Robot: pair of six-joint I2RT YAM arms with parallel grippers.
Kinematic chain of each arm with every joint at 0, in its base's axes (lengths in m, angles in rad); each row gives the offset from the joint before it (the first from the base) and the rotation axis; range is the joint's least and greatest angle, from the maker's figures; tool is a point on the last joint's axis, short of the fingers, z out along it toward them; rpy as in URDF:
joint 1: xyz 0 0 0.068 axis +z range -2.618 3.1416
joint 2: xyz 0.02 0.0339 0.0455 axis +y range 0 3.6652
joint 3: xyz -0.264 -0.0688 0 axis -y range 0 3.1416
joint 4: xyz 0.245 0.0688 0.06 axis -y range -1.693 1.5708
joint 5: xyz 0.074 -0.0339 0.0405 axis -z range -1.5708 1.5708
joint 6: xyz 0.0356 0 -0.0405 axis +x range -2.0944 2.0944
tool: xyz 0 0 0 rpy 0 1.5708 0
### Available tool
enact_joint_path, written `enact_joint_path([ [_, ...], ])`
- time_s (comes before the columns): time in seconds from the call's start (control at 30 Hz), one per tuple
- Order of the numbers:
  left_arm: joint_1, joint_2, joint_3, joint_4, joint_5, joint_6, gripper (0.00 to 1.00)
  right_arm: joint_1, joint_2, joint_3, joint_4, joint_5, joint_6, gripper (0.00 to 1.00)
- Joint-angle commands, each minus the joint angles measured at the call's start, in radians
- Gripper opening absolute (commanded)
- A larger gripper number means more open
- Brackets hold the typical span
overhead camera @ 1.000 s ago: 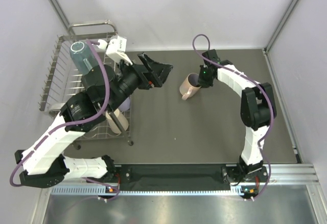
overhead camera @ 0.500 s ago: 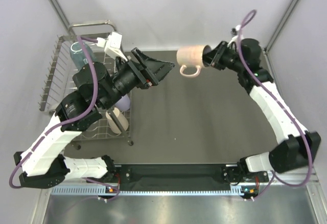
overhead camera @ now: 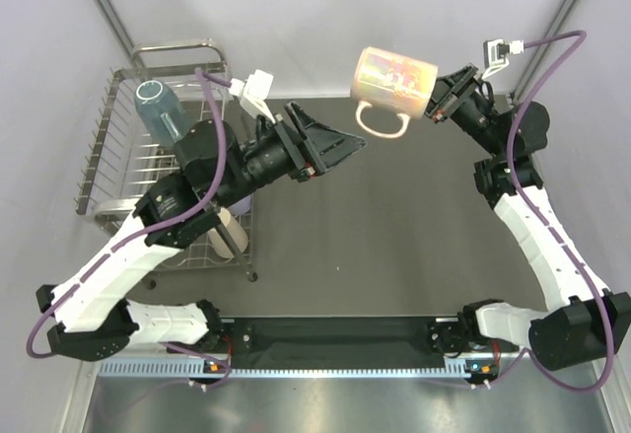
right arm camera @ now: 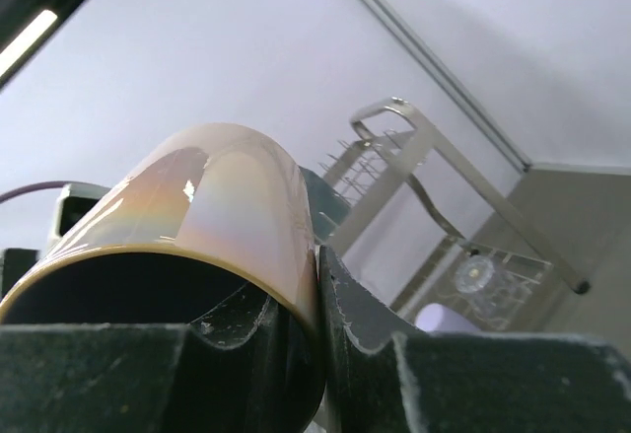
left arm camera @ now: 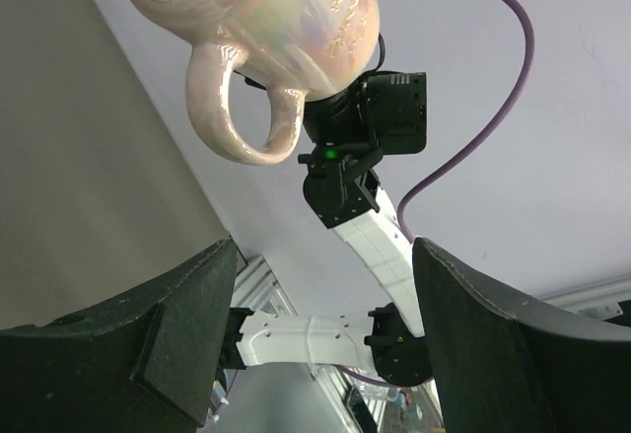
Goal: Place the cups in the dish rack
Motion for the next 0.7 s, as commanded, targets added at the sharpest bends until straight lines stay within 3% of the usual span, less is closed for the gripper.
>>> enact_joint_path([
  [0.0, 0.004, 0.032, 0.012, 0.093, 0.081, -0.025, 0.77, 0.011, -0.063, -0.006, 0.258, 0.029, 0.146, 0.0],
  [0.47, 0.021, 0.101, 0.023, 0.166, 0.089, -0.072, 0.74, 0.149, -0.12, -0.034, 0.256, 0.029, 0.101, 0.0],
  [0.67, 0.021, 0.103, -0.014, 0.223, 0.102, -0.106, 0.64, 0.232, -0.145, -0.072, 0.249, 0.096, 0.058, 0.0],
])
